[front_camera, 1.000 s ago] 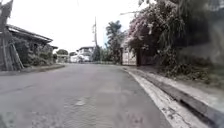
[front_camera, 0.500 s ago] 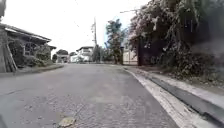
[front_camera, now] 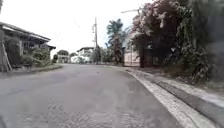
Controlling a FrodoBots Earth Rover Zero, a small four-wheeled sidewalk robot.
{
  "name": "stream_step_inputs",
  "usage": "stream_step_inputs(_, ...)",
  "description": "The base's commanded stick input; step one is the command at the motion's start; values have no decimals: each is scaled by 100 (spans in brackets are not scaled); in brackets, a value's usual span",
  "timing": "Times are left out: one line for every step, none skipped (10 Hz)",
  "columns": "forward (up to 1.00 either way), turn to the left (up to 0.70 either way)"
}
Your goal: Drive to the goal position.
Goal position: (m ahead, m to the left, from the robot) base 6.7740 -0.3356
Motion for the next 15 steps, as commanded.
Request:
stream_step_inputs(100, 0)
stream_step_inputs(100, 0)
stream_step_inputs(100, 0)
stream_step_inputs(100, 0)
stream_step_inputs(100, 0)
stream_step_inputs(100, 0)
stream_step_inputs(100, 0)
stream_step_inputs(100, 0)
stream_step_inputs(100, 0)
stream_step_inputs(100, 0)
stream_step_inputs(100, 0)
stream_step_inputs(100, 0)
stream_step_inputs(100, 0)
stream_step_inputs(100, 0)
stream_step_inputs(100, 0)
